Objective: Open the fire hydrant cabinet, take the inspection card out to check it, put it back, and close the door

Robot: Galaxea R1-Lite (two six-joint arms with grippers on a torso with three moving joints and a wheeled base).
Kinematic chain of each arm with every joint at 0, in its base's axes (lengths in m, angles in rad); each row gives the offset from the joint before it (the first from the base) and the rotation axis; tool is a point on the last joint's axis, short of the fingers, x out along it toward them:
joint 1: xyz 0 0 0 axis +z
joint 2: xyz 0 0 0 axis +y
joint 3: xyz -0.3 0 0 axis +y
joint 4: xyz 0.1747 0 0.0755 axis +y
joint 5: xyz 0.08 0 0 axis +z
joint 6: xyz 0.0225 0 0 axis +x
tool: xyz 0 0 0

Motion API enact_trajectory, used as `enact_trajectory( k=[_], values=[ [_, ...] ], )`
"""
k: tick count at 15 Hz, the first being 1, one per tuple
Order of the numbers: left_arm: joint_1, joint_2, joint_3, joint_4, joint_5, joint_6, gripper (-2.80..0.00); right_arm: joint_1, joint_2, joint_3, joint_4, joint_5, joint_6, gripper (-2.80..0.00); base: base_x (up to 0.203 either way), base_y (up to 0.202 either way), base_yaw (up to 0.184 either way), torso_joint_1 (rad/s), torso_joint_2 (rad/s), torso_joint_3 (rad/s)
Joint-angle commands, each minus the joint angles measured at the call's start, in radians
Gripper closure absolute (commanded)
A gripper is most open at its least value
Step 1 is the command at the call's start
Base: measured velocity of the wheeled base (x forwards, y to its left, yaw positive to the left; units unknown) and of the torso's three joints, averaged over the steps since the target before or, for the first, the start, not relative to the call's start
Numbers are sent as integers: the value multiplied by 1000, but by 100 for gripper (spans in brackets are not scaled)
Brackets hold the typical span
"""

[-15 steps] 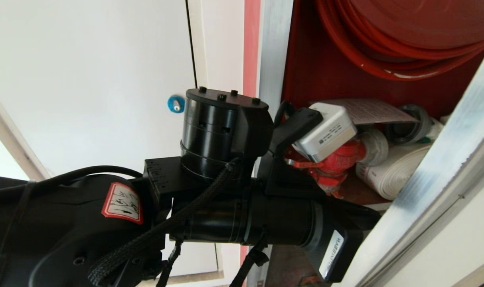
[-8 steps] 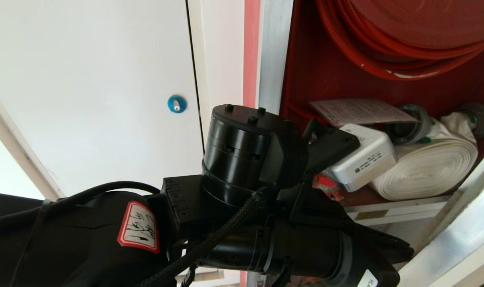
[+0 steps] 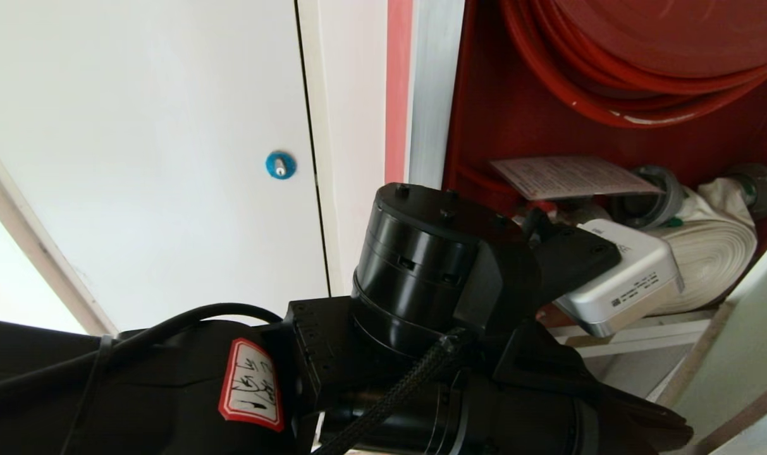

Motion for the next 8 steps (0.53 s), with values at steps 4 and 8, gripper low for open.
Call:
enact_trajectory(
  k=[4,8],
  values=[
    [-25,-1,-1,-2,-1,-1,0,1,3,3,0,0,0,0,0,0,0,0,0,0],
    [-41,-3,-1,-2,-1,-1,0,1,2,3,0,0,0,0,0,0,0,0,0,0]
  ],
)
